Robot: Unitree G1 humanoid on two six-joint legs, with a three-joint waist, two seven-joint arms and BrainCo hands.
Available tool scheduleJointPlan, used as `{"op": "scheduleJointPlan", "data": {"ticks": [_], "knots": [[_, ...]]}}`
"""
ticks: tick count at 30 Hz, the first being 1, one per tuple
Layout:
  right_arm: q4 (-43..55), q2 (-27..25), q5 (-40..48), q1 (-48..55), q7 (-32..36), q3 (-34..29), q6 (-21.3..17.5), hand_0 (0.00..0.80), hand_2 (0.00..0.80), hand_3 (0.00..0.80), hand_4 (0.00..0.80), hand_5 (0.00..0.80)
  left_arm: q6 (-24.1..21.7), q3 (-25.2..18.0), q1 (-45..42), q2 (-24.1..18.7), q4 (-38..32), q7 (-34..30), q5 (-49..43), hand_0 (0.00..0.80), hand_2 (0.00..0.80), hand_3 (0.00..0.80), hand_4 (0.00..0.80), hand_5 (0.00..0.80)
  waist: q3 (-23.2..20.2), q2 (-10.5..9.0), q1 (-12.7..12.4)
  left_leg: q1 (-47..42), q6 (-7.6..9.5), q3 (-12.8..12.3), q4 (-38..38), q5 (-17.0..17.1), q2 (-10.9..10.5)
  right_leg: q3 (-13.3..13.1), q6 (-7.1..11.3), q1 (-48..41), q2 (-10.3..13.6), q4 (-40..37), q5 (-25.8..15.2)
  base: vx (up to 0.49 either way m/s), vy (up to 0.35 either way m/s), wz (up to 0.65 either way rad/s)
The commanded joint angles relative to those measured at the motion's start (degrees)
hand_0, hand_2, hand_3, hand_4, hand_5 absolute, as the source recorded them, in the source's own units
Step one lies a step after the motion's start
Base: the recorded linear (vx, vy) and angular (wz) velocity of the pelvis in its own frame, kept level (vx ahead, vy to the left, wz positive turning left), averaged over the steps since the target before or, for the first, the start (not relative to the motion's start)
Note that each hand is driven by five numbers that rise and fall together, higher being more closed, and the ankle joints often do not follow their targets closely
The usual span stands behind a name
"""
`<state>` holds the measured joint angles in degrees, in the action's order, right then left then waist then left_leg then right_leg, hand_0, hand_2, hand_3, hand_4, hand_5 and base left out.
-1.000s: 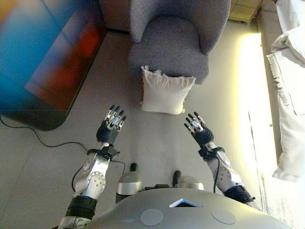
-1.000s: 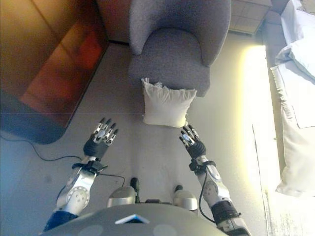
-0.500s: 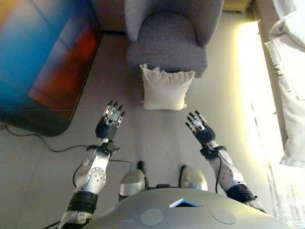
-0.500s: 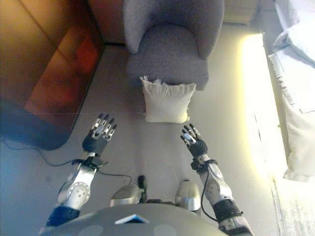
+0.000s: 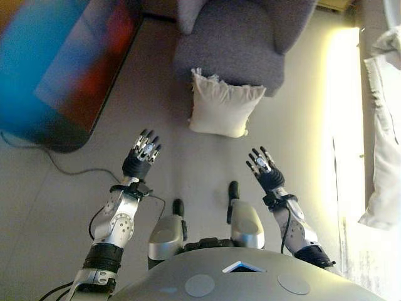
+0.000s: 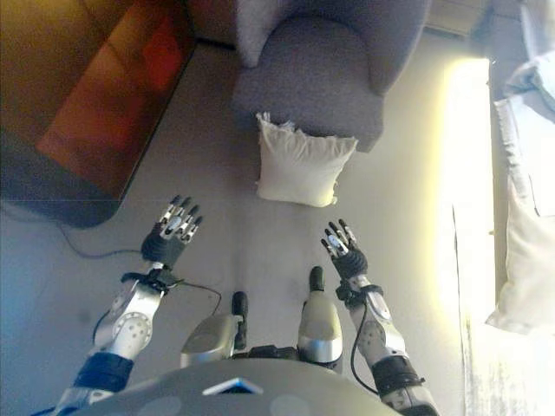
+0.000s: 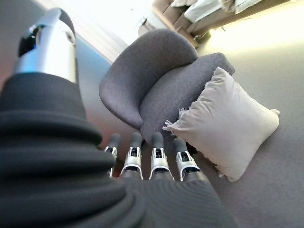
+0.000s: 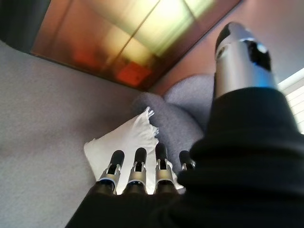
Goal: Pick up the cushion and take it to the sofa
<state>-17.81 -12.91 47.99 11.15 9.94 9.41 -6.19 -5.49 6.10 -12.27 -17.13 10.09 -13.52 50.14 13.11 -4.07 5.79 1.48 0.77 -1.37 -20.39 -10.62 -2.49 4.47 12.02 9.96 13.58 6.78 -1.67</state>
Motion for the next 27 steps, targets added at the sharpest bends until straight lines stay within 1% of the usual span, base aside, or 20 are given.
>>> {"op": "scheduleJointPlan", "data": {"ticks": [1, 2, 5, 6, 7, 8, 9, 10, 11, 12, 15, 17, 18, 19, 20, 21, 22, 23, 25, 27], "knots": [[1.15, 0.47, 0.33, -1.27, 1.45, 0.52, -0.42, 0.0, 0.0, 0.0, 0.0, 0.0, -1.59, -0.97, -3.1, -1.12, -7.26, -2.54, -2.5, 0.0, 0.0, 0.0, 0.0, 0.0, -4.51, -0.42, 0.02, -14.08, -0.52, 1.48, 7.11, -8.28, 0.29, 2.94, -0.2, 6.98, -1.37, -6.75, -13.34, 0.489, -0.168, 0.06], [1.34, 0.43, -0.3, -1.19, 1.42, 0.67, 0.03, 0.0, 0.0, 0.0, 0.0, 0.0, -1.54, -0.9, -3.59, -0.81, -7.56, -2.59, -2.49, 0.0, 0.0, 0.0, 0.0, 0.0, -5.12, -0.15, 0.09, -14.74, -1.1, 1.08, 6.71, -7.34, 1.15, 3.21, -0.41, 6.92, -1.6, -5.34, -12.78, 0.478, -0.165, -0.04], [2.65, -0.66, -0.63, -0.07, 1.89, 1.5, 1.47, 0.0, 0.0, 0.0, 0.0, 0.0, -1.72, -0.98, -5.1, -0.62, -8.82, -1.81, -1.83, 0.0, 0.0, 0.0, 0.0, 0.0, -7.45, 1.52, 1.4, -16.32, -4.37, -0.16, 2.96, 1.43, 5.88, 0.98, -2.68, 6.68, -4.63, -0.2, -9.56, 0.437, -0.162, -0.28], [3.05, -1.3, -0.54, 0.11, 2.15, 1.64, 1.82, 0.0, 0.0, 0.0, 0.0, 0.0, -1.85, -1.05, -4.98, -0.58, -9.05, -1.26, -1.43, 0.0, 0.0, 0.0, 0.0, 0.0, -8.11, 1.71, 2.02, -16.1, -5.75, -0.99, -0.61, 6.09, 7.62, 0.6, -3.99, 6.26, -5.77, 0.93, -7.97, 0.393, -0.195, -0.27], [3.16, -2.0, -0.26, -0.16, 2.58, 1.88, 2.04, 0.0, 0.0, 0.0, 0.0, 0.0, -2.17, -0.95, -4.58, -0.38, -9.07, -0.54, -0.94, 0.0, 0.0, 0.0, 0.0, 0.0, -8.54, 1.73, 2.21, -15.23, -6.72, -1.6, -5.21, 9.15, 8.64, 0.99, -5.41, 5.61, -6.62, 1.82, -6.53, 0.41, -0.228, -0.17], [3.07, -2.64, -0.22, -0.56, 3.31, 2.1, 2.08, 0.0, 0.0, 0.0, 0.0, 0.0, -2.54, -0.64, -3.94, -0.13, -9.25, 0.37, -0.25, 0.0, 0.0, 0.0, 0.0, 0.0, -8.8, 1.3, 2.2, -13.56, -7.36, -1.75, -10.92, 11.98, 8.64, 1.29, -6.9, 4.44, -7.1, 2.13, -5.38, 0.356, -0.215, -0.28], [2.88, -2.98, -0.42, -0.85, 3.64, 2.26, 1.9, 0.0, 0.0, 0.0, 0.0, 0.0, -2.67, -0.38, -3.47, 0.06, -9.39, 0.85, 0.32, 0.0, 0.0, 0.0, 0.0, 0.0, -8.9, 0.93, 2.13, -11.97, -7.58, -1.81, -15.06, 13.21, 8.59, 1.39, -7.82, 3.6, -7.28, 2.19, -4.77, 0.388, -0.242, -0.41], [2.02, -3.43, -0.57, -1.57, 3.72, 2.7, 1.11, 0.0, 0.0, 0.0, 0.0, 0.0, -2.48, 0.16, -2.45, 0.52, -9.24, 1.71, 1.0, 0.0, 0.0, 0.0, 0.0, 0.0, -8.81, 0.46, 1.66, -8.13, -7.55, -2.57, -22.59, 14.04, 9.48, 1.52, -9.47, 1.66, -7.93, 2.29, -3.48, 0.352, -0.217, -0.56], [1.51, -3.44, -0.39, -1.97, 3.73, 3.02, 0.55, 0.0, 0.0, 0.0, 0.0, 0.0, -2.4, 0.46, -1.91, 0.71, -8.99, 2.0, 0.88, 0.0, 0.0, 0.0, 0.0, 0.0, -8.89, -0.53, 1.42, -5.53, -7.1, -2.89, -24.46, 14.63, 9.51, 1.39, -10.1, 0.47, -7.62, 2.03, -2.92, 0.395, -0.198, -0.48], [0.87, -3.5, 0.33, -2.56, 3.5, 3.35, -0.21, 0.0, 0.0, 0.0, 0.0, 0.0, -2.5, 0.97, -1.16, 0.92, -8.56, 2.46, -0.08, 0.0, 0.0, 0.0, 0.0, 0.0, -8.25, -0.55, 0.49, -1.16, -6.26, -3.24, -26.45, 13.84, 10.85, 1.27, -10.86, -1.51, -8.48, 2.33, -1.43, 0.307, -0.113, -0.4], [0.77, -3.48, 1.61, -2.68, 3.26, 3.57, -0.92, 0.0, 0.0, 0.0, 0.0, 0.0, -3.16, 1.33, -0.24, 0.33, -8.3, 3.86, -1.61, 0.0, 0.0, 0.0, 0.0, 0.0, -7.25, -1.11, -0.98, 4.75, -4.9, -4.2, -20.92, 14.38, 11.61, 0.81, -11.1, -4.85, -8.87, 2.32, 0.88, 0.297, 0.026, -0.16], [1.43, -3.43, 1.5, -2.03, 3.07, 3.09, -0.97, 0.0, 0.0, 0.0, 0.0, 0.0, -2.67, 0.87, 0.48, -0.42, -8.7, 4.25, -0.83, 0.0, 0.0, 0.0, 0.0, 0.0, -6.38, 0.27, -1.94, 7.01, -5.05, -5.52, -7.89, 16.86, 14.15, 0.47, -10.51, -6.9, -10.08, 2.65, 3.65, 0.311, 0.189, -0.04], [1.74, -3.47, 1.51, -1.68, 3.11, 2.95, -1.09, 0.0, 0.0, 0.0, 0.0, 0.0, -2.55, 0.85, 0.63, -0.63, -8.95, 4.16, -0.67, 0.0, 0.0, 0.0, 0.0, 0.0, -5.88, 0.63, -2.29, 7.05, -5.39, -5.79, -4.58, 17.55, 14.65, 0.34, -10.23, -7.72, -10.31, 2.72, 4.5, 0.37, 0.24, -0.06], [2.56, -3.59, 1.66, -0.66, 3.42, 2.73, -1.56, 0.0, 0.0, 0.0, 0.0, 0.0, -2.26, 0.55, 0.54, -0.85, -9.48, 3.34, -0.45, 0.0, 0.0, 0.0, 0.0, 0.0, -5.35, 1.8, -3.33, 9.14, -6.37, -5.19, 3.98, 19.5, 15.47, -0.61, -9.37, -9.4, -11.15, 2.24, 5.79, 0.329, 0.174, -0.06], [2.77, -3.61, 1.74, -0.27, 3.51, 2.62, -1.69, 0.0, 0.0, 0.0, 0.0, 0.0, -2.15, 0.53, 0.44, -0.86, -9.6, 3.03, -0.42, 0.0, 0.0, 0.0, 0.0, 0.0, -4.94, 1.69, -3.58, 8.93, -6.51, -5.15, 5.35, 19.6, 15.32, -0.88, -9.11, -10.21, -10.94, 2.17, 6.29, 0.394, 0.192, -0.1], [3.24, -3.76, 2.04, 0.27, 3.48, 2.64, -1.92, 0.0, 0.0, 0.0, 0.0, 0.0, -2.09, 0.45, 0.31, -0.89, -9.73, 2.64, -0.37, 0.0, 0.0, 0.0, 0.0, 0.0, -4.63, 2.38, -4.47, 9.95, -7.37, -4.31, 10.83, 21.24, 15.04, -1.3, -8.54, -11.46, -11.36, 2.04, 7.12, 0.501, 0.149, -0.09], [3.94, -3.88, 2.16, 1.04, 3.72, 2.53, -1.81, 0.0, 0.0, 0.0, 0.0, 0.0, -2.33, 0.49, -0.23, -0.58, -10.23, 2.64, -0.57, 0.0, 0.0, 0.0, 0.0, 0.0, -4.43, 2.98, -5.94, 11.89, -7.68, -3.52, 18.4, 22.18, 14.68, -2.9, -7.92, -14.17, -11.67, 1.66, 8.57, 0.59, 0.161, -0.17], [4.1, -3.98, 2.31, 1.38, 4.12, 2.37, -1.56, 0.0, 0.0, 0.0, 0.0, 0.0, -2.6, 0.42, -0.57, -0.53, -10.35, 2.55, -0.47, 0.0, 0.0, 0.0, 0.0, 0.0, -4.3, 2.98, -6.66, 12.46, -7.69, -3.36, 21.13, 22.42, 14.25, -3.8, -7.68, -15.75, -11.63, 1.57, 9.45, 0.566, 0.124, -0.2], [3.57, -4.16, 2.34, 1.9, 5.09, 1.96, -1.03, 0.0, 0.0, 0.0, 0.0, 0.0, -3.33, -0.1, -1.63, -0.23, -10.17, 2.08, -0.29, 0.0, 0.0, 0.0, 0.0, 0.0, -4.67, 3.2, -7.87, 14.32, -7.8, -3.55, 23.46, 22.93, 13.57, -5.11, -7.5, -18.93, -11.64, 1.45, 12.0, 0.512, 0.112, -0.49], [2.94, -3.87, 1.67, 2.14, 5.62, 1.88, -0.76, 0.0, 0.0, 0.0, 0.0, 0.0, -3.73, -0.59, -2.48, 0.16, -10.05, 1.6, -0.34, 0.0, 0.0, 0.0, 0.0, 0.0, -5.25, 3.6, -8.66, 16.71, -8.06, -5.64, 24.22, 23.95, 13.13, -5.17, -7.48, -21.45, -11.5, 1.3, 14.25, 0.522, 0.147, -0.6]]}}
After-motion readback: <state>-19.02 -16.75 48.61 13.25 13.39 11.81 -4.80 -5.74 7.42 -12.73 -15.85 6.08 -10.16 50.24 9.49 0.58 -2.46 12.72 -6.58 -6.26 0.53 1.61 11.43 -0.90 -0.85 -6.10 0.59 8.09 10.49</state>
